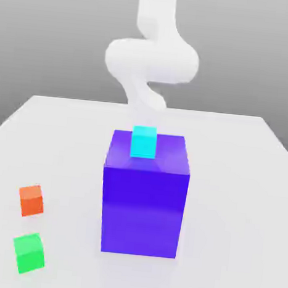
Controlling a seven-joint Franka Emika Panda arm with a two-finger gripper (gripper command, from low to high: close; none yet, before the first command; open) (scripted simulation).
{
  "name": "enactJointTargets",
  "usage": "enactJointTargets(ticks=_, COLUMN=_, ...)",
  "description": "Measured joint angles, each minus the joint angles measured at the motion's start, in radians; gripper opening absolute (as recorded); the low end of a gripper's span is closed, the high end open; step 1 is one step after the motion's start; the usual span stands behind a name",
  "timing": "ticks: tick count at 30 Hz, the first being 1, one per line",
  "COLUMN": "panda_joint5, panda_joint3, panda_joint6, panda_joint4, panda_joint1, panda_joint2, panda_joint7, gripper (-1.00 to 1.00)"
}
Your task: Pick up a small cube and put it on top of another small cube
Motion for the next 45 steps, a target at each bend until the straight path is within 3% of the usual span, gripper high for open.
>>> enactJointTargets(ticks=18, panda_joint5=-0.025, panda_joint3=-0.088, panda_joint6=0.111, panda_joint4=0.15, panda_joint1=-0.216, panda_joint2=0.659, panda_joint7=0.32, gripper=0.0)
enactJointTargets(ticks=33, panda_joint5=0.134, panda_joint3=-0.156, panda_joint6=0.2, panda_joint4=0.275, panda_joint1=-0.386, panda_joint2=1.208, panda_joint7=0.465, gripper=0.0)
enactJointTargets(ticks=37, panda_joint5=0.168, panda_joint3=-0.135, panda_joint6=0.289, panda_joint4=0.31, panda_joint1=-0.415, panda_joint2=1.353, panda_joint7=0.457, gripper=0.0)
enactJointTargets(ticks=38, panda_joint5=0.172, panda_joint3=-0.131, panda_joint6=0.304, panda_joint4=0.315, panda_joint1=-0.418, panda_joint2=1.374, panda_joint7=0.454, gripper=-1.0)
enactJointTargets(ticks=45, panda_joint5=0.174, panda_joint3=-0.132, panda_joint6=0.303, panda_joint4=0.315, panda_joint1=-0.418, panda_joint2=1.372, panda_joint7=0.453, gripper=-1.0)
